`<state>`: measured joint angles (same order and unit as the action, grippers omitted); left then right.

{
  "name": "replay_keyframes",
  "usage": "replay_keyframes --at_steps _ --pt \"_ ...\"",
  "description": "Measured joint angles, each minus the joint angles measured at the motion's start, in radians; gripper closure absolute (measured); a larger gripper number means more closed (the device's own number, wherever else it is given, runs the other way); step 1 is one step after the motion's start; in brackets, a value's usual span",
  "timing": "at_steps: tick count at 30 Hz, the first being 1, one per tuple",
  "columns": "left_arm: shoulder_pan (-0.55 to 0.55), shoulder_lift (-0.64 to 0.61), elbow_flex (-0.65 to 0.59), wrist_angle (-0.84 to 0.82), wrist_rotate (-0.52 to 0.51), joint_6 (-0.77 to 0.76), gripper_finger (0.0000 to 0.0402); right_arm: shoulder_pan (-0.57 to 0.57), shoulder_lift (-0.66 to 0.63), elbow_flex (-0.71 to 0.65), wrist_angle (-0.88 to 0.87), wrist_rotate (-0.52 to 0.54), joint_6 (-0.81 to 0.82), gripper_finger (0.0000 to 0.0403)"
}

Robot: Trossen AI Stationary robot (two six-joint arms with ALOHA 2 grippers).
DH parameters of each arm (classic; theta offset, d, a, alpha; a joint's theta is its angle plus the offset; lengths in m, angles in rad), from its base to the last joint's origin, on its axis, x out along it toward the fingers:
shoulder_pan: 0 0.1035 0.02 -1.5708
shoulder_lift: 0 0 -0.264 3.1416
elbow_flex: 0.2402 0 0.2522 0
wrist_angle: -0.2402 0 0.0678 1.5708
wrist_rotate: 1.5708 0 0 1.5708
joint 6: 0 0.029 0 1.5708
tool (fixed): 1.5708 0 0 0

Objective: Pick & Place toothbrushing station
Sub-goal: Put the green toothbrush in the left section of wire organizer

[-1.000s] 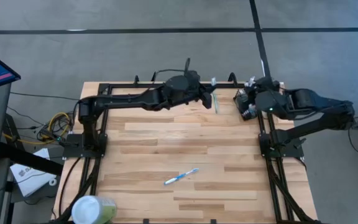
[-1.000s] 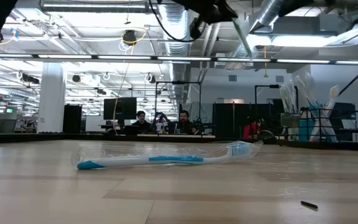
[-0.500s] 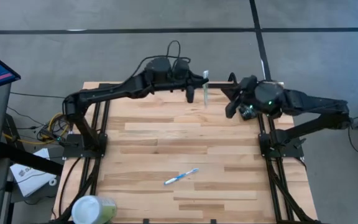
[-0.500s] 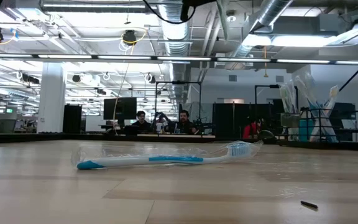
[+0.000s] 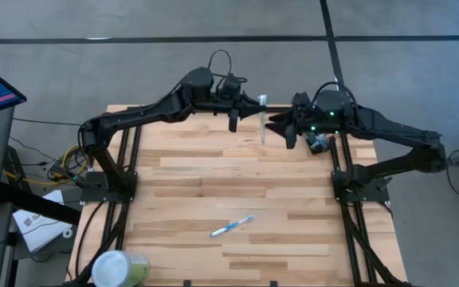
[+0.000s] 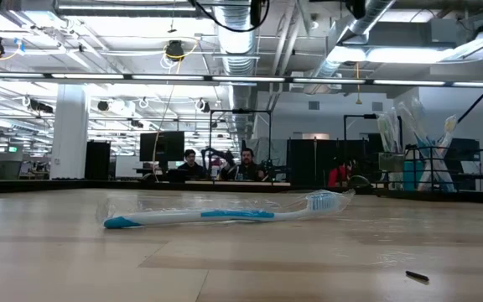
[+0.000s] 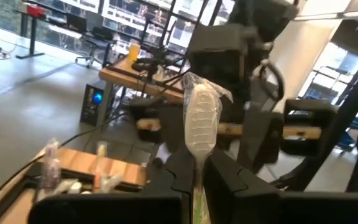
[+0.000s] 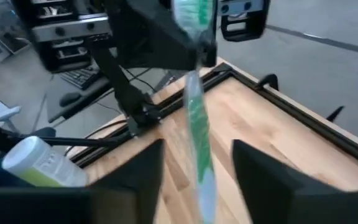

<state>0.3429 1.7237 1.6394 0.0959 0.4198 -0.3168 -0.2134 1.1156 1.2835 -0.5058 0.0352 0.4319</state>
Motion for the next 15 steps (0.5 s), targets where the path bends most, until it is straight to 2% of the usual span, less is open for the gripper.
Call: replay_keyframes --at_steps 3,6,10,15 --pt "-0.006 0.0 0.0 0.0 0.001 -0.011 0.0396 -0.003 0.021 0.0 0.03 -0.018 -0.001 0.0166" --pt "-0.017 0.0 0.0 -0.003 0.001 -0.013 0.0396 0.003 0.025 0.0 0.044 -0.032 -0.009 0.0121" --pt "-0.031 0.001 0.0 -0.002 0.001 -0.013 0.0396 0.015 0.028 0.0 0.077 -0.039 -0.012 0.0094" --pt "-0.041 0.001 0.0 -0.002 0.001 -0.013 0.0396 0.03 0.047 0.001 0.09 -0.035 -0.012 0.0086"
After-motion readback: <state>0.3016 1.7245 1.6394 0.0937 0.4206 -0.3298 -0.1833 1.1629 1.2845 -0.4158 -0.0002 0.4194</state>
